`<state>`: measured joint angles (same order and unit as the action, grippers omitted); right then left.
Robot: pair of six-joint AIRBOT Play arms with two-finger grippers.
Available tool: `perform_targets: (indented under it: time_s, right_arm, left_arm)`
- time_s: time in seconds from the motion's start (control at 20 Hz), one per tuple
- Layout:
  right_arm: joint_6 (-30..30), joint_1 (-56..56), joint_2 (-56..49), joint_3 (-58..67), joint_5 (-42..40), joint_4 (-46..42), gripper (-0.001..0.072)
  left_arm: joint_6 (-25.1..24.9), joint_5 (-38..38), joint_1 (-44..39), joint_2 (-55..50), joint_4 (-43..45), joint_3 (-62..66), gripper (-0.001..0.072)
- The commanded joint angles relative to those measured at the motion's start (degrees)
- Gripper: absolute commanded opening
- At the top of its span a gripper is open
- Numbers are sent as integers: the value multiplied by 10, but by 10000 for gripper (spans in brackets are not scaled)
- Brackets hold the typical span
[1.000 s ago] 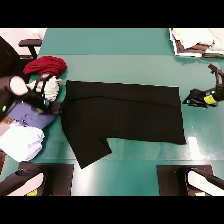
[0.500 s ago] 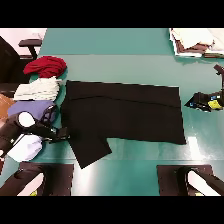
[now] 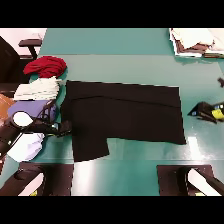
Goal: Fold the shirts.
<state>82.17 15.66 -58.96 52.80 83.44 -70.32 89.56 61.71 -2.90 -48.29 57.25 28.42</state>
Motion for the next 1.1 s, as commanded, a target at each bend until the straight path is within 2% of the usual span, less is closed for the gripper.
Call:
perform_targets:
  time_s: [0.0,0.1,0.25,0.45,0.55,0.6,0.65,0.9,1.05]
  right_arm:
    - [-13,119,0,-104,3,-3,563]
    - [-17,172,-14,-158,-11,2,457]
    - [-17,170,-48,-201,-46,14,447]
    - [-17,99,-105,-203,-71,47,442]
    - [-17,61,-110,-203,-81,45,282]
    - [-17,47,-106,-203,-80,43,262]
    - [-17,40,-95,-203,-77,42,162]
    - [-16,35,25,-186,-8,8,31]
    - [5,35,85,-123,23,-23,21]
  left_arm:
    - [-9,21,0,17,-1,46,21]
    - [-15,22,0,17,-2,60,21]
    - [-15,26,0,17,-1,62,21]
    - [-16,27,0,17,0,62,22]
    - [-30,48,0,17,7,62,21]
    - [-30,68,0,17,19,63,21]
    - [-27,87,0,22,30,63,20]
    - [21,176,0,130,70,63,19]
    - [35,188,0,147,68,76,20]
